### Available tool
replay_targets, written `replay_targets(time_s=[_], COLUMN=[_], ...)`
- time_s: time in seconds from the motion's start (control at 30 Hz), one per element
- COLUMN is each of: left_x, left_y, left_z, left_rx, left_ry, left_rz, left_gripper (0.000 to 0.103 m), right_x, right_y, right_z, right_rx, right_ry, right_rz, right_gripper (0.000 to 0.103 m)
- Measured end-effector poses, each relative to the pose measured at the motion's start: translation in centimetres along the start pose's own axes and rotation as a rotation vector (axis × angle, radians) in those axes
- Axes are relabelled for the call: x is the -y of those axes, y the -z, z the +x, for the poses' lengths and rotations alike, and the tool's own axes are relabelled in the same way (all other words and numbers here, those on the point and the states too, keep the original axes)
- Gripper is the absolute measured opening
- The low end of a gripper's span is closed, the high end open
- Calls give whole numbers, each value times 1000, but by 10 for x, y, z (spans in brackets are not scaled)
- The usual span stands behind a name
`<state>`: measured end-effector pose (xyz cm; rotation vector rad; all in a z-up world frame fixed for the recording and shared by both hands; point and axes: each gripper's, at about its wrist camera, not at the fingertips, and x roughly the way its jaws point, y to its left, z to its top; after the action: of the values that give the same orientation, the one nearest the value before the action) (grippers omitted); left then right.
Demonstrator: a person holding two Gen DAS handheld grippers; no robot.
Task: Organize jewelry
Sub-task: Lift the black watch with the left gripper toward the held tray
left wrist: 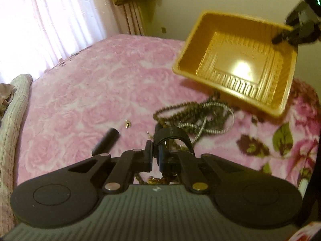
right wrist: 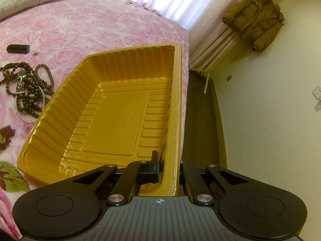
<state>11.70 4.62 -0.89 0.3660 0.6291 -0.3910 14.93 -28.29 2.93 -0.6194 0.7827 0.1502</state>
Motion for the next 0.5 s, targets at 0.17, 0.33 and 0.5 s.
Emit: replay_targets(time_s=[0.17, 0.33, 0.5], left_x=[3, 1, -2], left_y=[-8, -6, -5], left_z=[-23, -23, -28], left_rx=[151, 161, 184], left_ry=[-41, -30, 3], left_rz=[28, 1, -41], left_gripper=[5, 5, 5], right_x=[0, -1, -2], right_y=[0, 0, 1], right_z=[0, 0, 0], right_rx=[0, 3, 0], right_ry=[-1, 0, -1], right_rz=[2, 2, 7], right_gripper=[4, 4, 4])
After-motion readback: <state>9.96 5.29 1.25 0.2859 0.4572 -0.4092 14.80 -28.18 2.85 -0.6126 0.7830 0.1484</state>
